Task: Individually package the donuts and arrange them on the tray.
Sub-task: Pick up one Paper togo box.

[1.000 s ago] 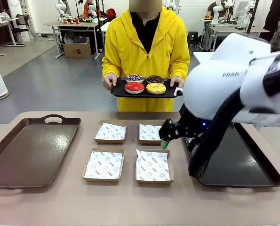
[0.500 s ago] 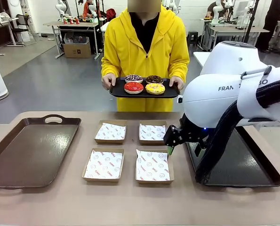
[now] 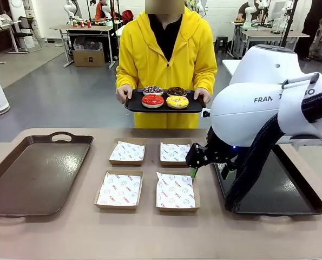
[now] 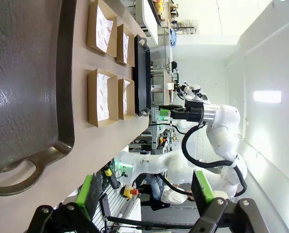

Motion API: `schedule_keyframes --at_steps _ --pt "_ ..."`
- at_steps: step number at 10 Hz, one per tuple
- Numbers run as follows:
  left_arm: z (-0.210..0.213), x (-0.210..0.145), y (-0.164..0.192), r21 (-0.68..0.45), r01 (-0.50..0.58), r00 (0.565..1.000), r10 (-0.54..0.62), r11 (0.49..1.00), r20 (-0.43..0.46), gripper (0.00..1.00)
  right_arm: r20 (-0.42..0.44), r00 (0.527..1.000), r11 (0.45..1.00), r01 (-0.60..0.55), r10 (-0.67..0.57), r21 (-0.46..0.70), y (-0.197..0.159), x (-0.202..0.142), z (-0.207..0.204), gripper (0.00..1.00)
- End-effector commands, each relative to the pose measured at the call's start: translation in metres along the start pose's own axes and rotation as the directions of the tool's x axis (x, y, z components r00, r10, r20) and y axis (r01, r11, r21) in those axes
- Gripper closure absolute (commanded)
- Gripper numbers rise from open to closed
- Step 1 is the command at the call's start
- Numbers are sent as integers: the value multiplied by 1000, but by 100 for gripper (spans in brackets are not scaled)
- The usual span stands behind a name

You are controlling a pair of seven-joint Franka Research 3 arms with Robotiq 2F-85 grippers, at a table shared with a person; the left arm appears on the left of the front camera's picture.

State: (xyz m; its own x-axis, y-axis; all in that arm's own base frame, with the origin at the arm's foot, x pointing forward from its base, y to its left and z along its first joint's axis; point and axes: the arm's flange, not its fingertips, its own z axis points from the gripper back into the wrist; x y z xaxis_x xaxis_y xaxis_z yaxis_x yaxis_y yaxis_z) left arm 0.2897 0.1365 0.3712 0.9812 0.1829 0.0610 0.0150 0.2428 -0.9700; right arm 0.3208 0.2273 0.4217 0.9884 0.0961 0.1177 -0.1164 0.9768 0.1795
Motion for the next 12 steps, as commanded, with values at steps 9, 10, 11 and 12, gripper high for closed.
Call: schedule_keyframes --at_steps 9,10,11,12 --pt "1 -1 0 -13 8 1000 -8 1000 14 0 -54 995 980 72 -84 -186 29 28 -51 0" --pt "1 -1 0 -13 8 1000 -8 1000 14 0 -50 996 976 63 -75 -208 33 32 -63 0" --pt "1 -1 0 -13 8 1000 -8 1000 14 0 -50 996 974 55 -68 -221 36 35 -75 0" --pt "1 -1 0 -13 8 1000 -8 1000 14 0 -36 997 971 60 -71 -231 37 37 -82 0"
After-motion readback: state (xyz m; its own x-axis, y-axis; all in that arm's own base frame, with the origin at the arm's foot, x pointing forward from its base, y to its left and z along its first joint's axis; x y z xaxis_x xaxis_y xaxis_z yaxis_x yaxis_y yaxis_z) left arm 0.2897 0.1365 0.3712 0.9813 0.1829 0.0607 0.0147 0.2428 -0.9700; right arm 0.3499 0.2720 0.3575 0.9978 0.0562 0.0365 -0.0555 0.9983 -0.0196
